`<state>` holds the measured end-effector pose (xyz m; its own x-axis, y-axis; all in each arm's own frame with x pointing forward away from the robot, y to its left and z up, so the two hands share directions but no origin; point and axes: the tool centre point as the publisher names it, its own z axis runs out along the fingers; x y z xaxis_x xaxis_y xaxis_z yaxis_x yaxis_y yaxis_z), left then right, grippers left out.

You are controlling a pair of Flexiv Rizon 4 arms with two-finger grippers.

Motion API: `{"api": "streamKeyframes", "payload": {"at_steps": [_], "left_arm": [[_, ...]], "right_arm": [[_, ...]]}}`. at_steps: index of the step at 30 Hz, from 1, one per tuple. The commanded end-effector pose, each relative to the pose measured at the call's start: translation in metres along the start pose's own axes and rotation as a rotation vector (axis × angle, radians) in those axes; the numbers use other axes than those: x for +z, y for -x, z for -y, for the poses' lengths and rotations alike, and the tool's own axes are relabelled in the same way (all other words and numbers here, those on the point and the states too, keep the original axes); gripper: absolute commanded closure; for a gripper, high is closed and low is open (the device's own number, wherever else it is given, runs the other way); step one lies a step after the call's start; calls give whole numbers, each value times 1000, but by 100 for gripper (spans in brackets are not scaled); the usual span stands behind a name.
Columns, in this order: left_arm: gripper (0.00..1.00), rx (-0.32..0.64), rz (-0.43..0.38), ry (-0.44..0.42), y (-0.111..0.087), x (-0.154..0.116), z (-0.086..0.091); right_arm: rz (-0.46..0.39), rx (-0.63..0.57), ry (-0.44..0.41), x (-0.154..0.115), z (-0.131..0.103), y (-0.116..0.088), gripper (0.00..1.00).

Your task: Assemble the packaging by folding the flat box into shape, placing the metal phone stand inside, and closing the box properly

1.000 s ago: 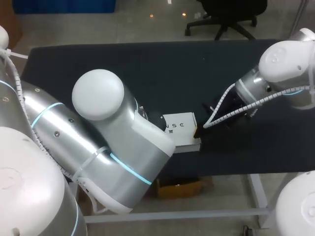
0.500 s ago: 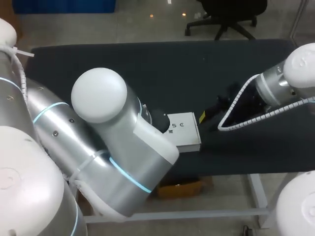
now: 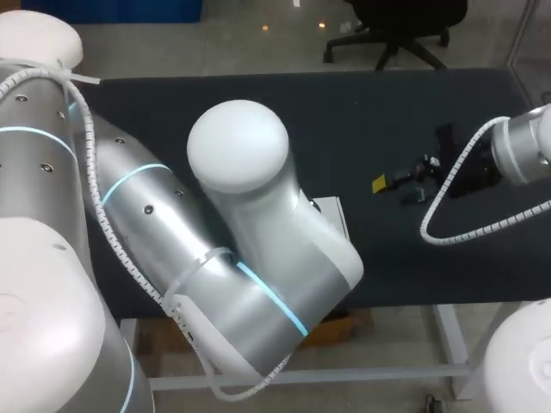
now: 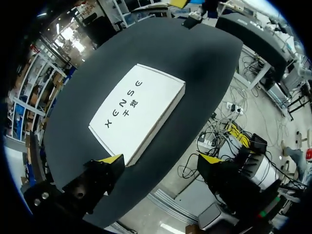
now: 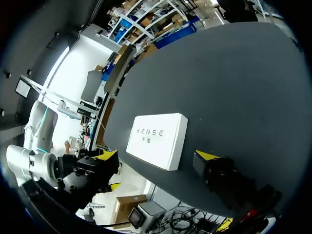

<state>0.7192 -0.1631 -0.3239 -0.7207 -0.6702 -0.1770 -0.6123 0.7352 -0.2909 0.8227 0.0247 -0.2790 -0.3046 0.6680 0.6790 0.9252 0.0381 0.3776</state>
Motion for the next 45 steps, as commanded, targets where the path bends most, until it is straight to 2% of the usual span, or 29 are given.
{"api": "streamKeyframes", "payload": {"at_steps": [1,6,23,26,27,28,29,31,37,42,44,45], "left_arm": [[0,-74,-7,99,-18,-35,0],[0,-135,2,144,-26,-32,-5],[0,-135,2,144,-26,-32,-5],[0,-233,-21,188,-37,-25,2],[0,-265,-15,207,-39,-22,4],[0,-269,-27,203,-42,-21,3],[0,-323,-25,232,-43,-20,4],[0,-354,-42,230,-47,-20,4],[0,-492,-54,268,-61,-16,6],[0,-572,-78,280,-69,-8,6],[0,-632,-63,287,-71,-4,5],[0,-652,-83,291,-72,-2,5]], "right_arm": [[-27,-112,34,-13,-1,10,0],[1,-219,35,-22,-8,16,0],[1,-219,35,-22,-8,16,0],[1,-219,35,-22,-8,16,0],[46,-224,51,-23,-6,17,0],[51,-227,69,-25,-5,17,0],[33,-235,86,-27,-4,18,0],[58,-265,120,-30,-5,18,0],[28,-375,219,-41,-13,27,0],[0,-450,280,-42,-25,44,0],[-2,-489,300,-40,-31,51,0],[-14,-500,307,-40,-33,54,0]]}}
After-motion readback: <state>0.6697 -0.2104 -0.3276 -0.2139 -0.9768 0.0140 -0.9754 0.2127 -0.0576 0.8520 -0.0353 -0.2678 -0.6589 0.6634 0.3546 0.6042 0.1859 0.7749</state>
